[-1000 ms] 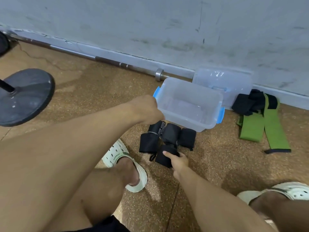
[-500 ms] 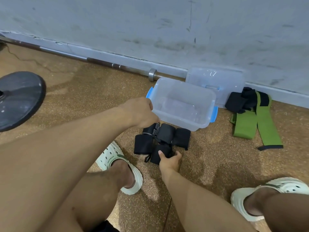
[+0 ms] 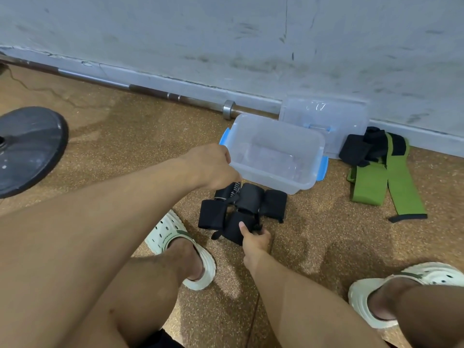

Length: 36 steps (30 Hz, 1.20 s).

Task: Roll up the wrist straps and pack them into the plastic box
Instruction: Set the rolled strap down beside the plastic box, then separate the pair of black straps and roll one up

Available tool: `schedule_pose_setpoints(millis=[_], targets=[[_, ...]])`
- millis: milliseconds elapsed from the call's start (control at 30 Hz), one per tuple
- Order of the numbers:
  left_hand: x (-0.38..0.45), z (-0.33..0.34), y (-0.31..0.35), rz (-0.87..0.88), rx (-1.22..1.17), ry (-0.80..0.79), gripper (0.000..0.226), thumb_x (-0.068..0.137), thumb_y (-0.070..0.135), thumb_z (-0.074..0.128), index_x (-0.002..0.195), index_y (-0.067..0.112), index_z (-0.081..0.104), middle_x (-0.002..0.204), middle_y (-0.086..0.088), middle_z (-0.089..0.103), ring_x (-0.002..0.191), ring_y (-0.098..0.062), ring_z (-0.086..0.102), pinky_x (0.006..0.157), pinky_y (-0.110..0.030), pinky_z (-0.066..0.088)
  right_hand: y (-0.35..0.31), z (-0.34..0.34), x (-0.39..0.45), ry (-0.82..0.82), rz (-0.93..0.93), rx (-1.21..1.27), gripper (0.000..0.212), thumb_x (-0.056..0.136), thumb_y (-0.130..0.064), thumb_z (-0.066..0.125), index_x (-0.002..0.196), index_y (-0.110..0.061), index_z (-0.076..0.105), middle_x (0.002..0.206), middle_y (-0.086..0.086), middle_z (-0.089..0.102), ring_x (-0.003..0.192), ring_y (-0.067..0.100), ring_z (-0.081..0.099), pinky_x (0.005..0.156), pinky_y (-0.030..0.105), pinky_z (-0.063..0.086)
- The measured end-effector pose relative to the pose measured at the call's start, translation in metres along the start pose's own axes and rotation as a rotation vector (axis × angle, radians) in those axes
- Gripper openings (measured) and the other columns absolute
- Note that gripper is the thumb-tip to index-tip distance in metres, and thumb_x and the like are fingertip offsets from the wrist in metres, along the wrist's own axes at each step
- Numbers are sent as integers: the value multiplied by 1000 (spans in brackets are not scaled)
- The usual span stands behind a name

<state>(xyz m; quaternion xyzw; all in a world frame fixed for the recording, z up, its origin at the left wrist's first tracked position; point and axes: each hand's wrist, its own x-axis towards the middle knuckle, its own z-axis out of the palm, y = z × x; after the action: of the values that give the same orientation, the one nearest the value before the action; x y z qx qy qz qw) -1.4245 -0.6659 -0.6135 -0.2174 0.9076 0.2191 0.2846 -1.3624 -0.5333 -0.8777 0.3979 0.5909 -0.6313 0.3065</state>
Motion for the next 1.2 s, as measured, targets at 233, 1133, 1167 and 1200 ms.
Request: schedule_pose_setpoints(millis=[233,1133,1167,1200], targets=[[0,-1,10,34,51,16,53,94,44,64,140,20,52,139,-3,56,123,-27,55,98,-35,47,-1,-11,7,25,-36,-107,75,86,-21,84,149,-11,43,136,11,64,125,30,59,107,42,45],[-2,35,137,439,-75,-7,46,97,38,66,138,18,55,143,-2,55,125,-21,53,91,-25,36,-214,-144,32,221,-404,-473,50,96,-32,70,140,-17,51,134,11,62,121,33,60,107,47,48],[-1,37,142,453,-84,-4,46,97,37,66,137,18,55,141,-3,56,124,-21,54,90,-25,36,-224,-151,34,220,-427,-499,51,97,-30,70,141,-15,50,134,12,61,122,33,59,108,46,48],[0,38,146,466,-90,-1,45,97,37,66,137,18,55,140,-3,57,124,-21,55,90,-24,36,-233,-157,37,223,-446,-533,52,97,-30,70,142,-13,49,134,12,61,122,33,59,107,44,48]])
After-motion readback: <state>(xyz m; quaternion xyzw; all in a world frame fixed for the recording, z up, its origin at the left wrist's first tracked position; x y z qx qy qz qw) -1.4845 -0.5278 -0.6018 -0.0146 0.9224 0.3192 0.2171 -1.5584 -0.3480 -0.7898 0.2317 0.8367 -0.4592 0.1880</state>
